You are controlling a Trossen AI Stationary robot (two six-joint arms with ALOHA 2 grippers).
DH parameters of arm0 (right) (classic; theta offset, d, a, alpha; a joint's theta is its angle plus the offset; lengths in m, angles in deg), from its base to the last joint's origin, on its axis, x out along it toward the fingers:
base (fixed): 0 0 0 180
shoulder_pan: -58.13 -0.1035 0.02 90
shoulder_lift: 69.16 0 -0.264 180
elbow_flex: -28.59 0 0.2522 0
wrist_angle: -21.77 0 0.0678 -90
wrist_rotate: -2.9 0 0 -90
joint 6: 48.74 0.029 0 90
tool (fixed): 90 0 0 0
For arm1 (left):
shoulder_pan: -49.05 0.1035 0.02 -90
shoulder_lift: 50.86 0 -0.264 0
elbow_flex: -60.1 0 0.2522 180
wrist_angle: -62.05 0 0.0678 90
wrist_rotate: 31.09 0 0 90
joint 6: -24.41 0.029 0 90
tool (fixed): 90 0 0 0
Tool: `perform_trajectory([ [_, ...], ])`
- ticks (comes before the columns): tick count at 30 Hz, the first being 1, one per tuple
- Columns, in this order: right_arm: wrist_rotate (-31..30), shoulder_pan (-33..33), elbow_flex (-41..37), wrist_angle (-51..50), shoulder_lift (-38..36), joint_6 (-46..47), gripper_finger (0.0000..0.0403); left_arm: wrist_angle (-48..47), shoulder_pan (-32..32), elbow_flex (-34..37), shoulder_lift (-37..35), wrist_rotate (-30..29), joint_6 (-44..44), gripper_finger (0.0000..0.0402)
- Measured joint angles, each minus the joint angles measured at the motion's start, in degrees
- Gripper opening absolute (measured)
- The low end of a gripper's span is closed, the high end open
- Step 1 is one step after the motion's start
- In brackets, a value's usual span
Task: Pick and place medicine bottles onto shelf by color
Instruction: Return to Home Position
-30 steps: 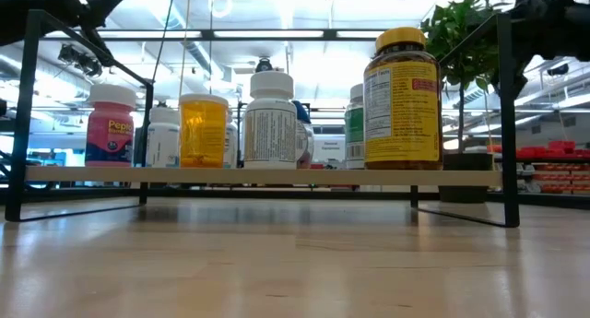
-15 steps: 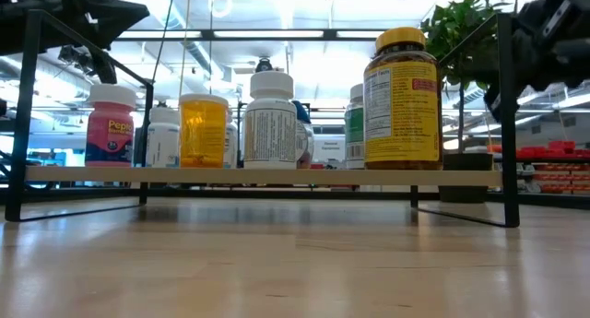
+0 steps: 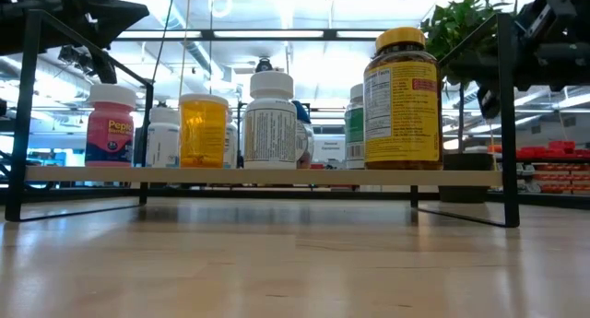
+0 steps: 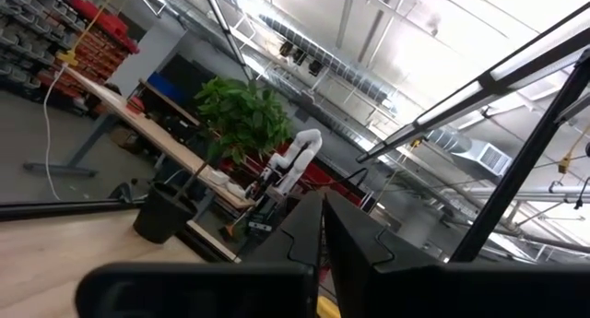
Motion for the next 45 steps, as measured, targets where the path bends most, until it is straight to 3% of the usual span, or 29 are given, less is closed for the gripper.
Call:
perform_trajectory([
  [6, 0.0, 0.0, 0.0, 0.5, 0.0, -3.1, 0.0018, 0.0, 0.0, 0.0, 0.0, 0.0, 0.0, 0.0032],
  [14, 0.0, 0.0, 0.0, 4.9, 0.0, -0.4, 0.0021, 0.0, 0.0, 0.0, 0.0, 0.0, 0.0, 0.0023],
  [34, 0.0, 0.0, 0.1, 40.5, 0.0, -0.4, 0.0023, 0.0, 0.0, 0.0, 0.0, 0.0, 0.0, 0.0034],
  [45, 0.0, 0.0, 0.1, 44.9, 0.0, -0.4, 0.0023, 0.0, 0.0, 0.0, 0.0, 0.0, 0.0, 0.0024],
])
